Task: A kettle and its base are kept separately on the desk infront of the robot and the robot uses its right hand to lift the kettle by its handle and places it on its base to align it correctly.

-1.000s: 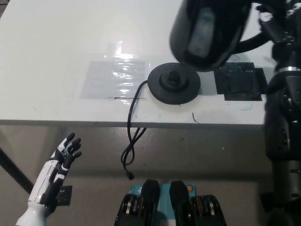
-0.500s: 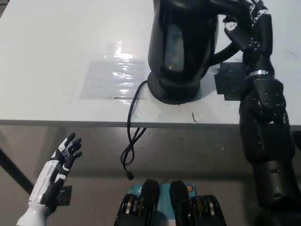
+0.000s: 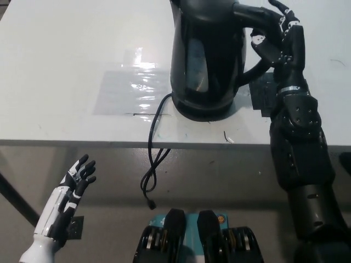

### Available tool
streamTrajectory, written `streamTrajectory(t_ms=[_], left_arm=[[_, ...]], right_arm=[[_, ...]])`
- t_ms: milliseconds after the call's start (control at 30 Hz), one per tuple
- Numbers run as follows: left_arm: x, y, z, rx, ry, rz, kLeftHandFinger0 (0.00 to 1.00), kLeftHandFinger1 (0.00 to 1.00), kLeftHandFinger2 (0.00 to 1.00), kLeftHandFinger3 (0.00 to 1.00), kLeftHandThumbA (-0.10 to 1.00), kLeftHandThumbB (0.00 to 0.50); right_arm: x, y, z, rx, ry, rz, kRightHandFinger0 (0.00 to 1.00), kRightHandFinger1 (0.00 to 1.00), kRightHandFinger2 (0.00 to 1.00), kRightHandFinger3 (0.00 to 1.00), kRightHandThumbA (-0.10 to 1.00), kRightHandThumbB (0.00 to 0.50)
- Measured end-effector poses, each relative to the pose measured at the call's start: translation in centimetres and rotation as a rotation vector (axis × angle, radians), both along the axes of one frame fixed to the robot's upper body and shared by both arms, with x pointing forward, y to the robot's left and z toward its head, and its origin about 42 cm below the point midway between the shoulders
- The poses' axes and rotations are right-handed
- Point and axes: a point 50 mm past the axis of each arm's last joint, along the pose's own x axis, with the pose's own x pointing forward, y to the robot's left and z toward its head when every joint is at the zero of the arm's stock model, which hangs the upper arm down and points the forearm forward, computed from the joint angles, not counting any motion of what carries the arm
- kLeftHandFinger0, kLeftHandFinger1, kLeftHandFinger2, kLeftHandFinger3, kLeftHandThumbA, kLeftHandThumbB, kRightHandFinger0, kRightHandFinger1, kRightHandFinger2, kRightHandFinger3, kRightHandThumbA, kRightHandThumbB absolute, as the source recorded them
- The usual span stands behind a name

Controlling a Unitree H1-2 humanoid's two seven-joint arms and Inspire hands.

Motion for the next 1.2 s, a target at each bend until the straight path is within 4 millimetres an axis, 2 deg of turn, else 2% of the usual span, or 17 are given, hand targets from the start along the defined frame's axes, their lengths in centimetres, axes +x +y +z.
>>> streamTrajectory(t_ms=[100,267,400,533,633,933,1133,1200], left_arm=[[0.0,0.0,0.0,0.000,0.000,0.000,1.00,1.00,1.00,1.00,0.85,0.105],[0.0,0.0,0.0,0.000,0.000,0.000,1.00,1.00,1.00,1.00,0.85,0.120],[0.0,0.0,0.0,0.001,0.000,0.000,1.00,1.00,1.00,1.00,0.87,0.129],[0.0,0.0,0.0,0.001,0.001,0.000,1.00,1.00,1.00,1.00,0.85,0.106],[0.0,0.0,0.0,0.001,0.000,-0.001,1.00,1.00,1.00,1.00,0.85,0.120],[0.1,0.0,0.1,0.001,0.000,-0.001,1.00,1.00,1.00,1.00,0.85,0.120],[0.1,0.0,0.1,0.001,0.000,-0.001,1.00,1.00,1.00,1.00,0.85,0.119],[0.1,0.0,0.1,0.001,0.000,-0.001,1.00,1.00,1.00,1.00,0.86,0.129]], right_arm=[[0.1,0.0,-0.4,-0.007,0.013,-0.004,0.00,0.36,0.72,0.80,-0.10,0.093],[0.2,0.0,-0.8,-0.021,0.026,-0.013,0.00,0.37,0.73,0.79,-0.10,0.106],[0.4,0.1,-0.6,-0.024,0.026,-0.018,0.00,0.36,0.72,0.78,-0.10,0.103],[0.6,0.2,-0.6,-0.029,0.030,-0.025,0.00,0.35,0.72,0.78,-0.10,0.102],[0.7,0.2,-0.5,-0.037,0.027,-0.030,0.00,0.34,0.72,0.76,-0.10,0.098],[0.9,0.5,-0.4,-0.045,0.024,-0.040,0.00,0.34,0.71,0.74,-0.10,0.110],[1.2,0.7,-0.5,-0.052,0.027,-0.042,0.00,0.28,0.66,0.69,-0.10,0.113],[1.3,0.8,-0.5,-0.053,0.028,-0.043,0.00,0.24,0.62,0.68,-0.10,0.117]])
